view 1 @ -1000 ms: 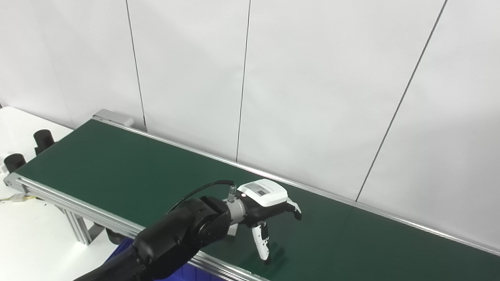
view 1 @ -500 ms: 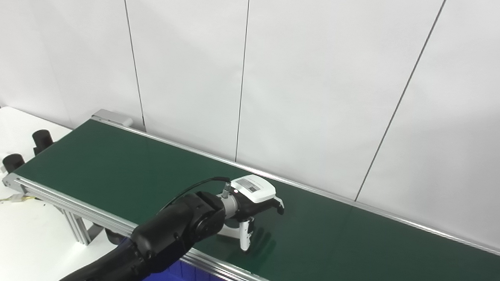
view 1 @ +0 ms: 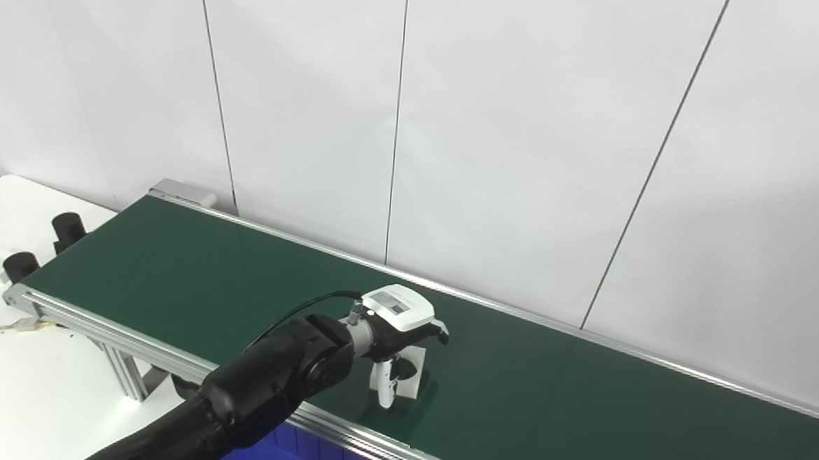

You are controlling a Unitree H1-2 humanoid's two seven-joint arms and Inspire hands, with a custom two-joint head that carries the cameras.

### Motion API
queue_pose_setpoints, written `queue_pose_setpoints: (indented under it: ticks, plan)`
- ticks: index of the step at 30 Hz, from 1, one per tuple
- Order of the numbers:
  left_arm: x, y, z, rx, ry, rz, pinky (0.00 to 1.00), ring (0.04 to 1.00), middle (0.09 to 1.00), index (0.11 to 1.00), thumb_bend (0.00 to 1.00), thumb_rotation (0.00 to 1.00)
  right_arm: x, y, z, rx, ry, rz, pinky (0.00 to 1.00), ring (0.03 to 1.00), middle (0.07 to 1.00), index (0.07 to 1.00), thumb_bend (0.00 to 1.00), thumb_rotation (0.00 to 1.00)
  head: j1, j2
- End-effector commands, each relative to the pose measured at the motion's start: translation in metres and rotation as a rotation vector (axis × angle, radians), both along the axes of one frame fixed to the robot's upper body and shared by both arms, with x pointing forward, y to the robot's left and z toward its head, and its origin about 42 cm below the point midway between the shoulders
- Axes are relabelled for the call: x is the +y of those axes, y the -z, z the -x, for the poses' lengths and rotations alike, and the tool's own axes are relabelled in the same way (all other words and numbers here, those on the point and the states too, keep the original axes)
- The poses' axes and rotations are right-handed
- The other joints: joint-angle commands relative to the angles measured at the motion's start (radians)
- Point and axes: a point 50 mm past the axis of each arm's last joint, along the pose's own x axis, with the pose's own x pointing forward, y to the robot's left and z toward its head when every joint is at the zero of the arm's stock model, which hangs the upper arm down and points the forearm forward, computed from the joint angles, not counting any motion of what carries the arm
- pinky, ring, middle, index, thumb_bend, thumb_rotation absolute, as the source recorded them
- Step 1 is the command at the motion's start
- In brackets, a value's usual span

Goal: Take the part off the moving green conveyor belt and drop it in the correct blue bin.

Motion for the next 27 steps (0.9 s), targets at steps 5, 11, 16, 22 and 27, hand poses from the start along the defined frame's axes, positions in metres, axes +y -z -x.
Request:
queue_pose_setpoints:
  ticks: [5,11,16,22,27]
  plan:
    - [0.009,-0.009,-0.008,-0.101,-0.038,-0.056,0.89,0.887,0.882,0.855,0.97,0.22,0.005,-0.012,-0.002,-0.072,-0.001,-0.027,0.70,0.797,0.841,0.910,0.51,0.27,-0.004,0.002]
    - [0.002,0.003,-0.009,-0.102,-0.106,-0.138,0.90,0.902,0.907,0.888,1.00,0.30,0.006,-0.012,-0.002,-0.069,-0.001,-0.031,0.70,0.797,0.840,0.917,0.53,0.32,-0.006,0.002]
    - [-0.006,0.013,-0.010,-0.103,-0.148,-0.164,0.87,0.882,0.904,0.891,1.00,0.30,0.007,-0.012,-0.001,-0.069,0.001,-0.029,0.70,0.797,0.843,0.916,0.53,0.32,-0.011,0.000]
    - [-0.015,0.023,-0.014,-0.104,-0.184,-0.167,0.83,0.858,0.893,0.881,1.00,0.30,0.008,-0.011,-0.002,-0.066,-0.002,-0.025,0.70,0.799,0.844,0.919,0.53,0.31,-0.015,0.000]
    - [-0.023,0.027,-0.016,-0.071,-0.203,-0.155,0.82,0.842,0.876,0.882,1.00,0.33,0.009,-0.012,-0.002,-0.065,0.002,-0.026,0.70,0.797,0.845,0.915,0.54,0.30,-0.023,0.001]
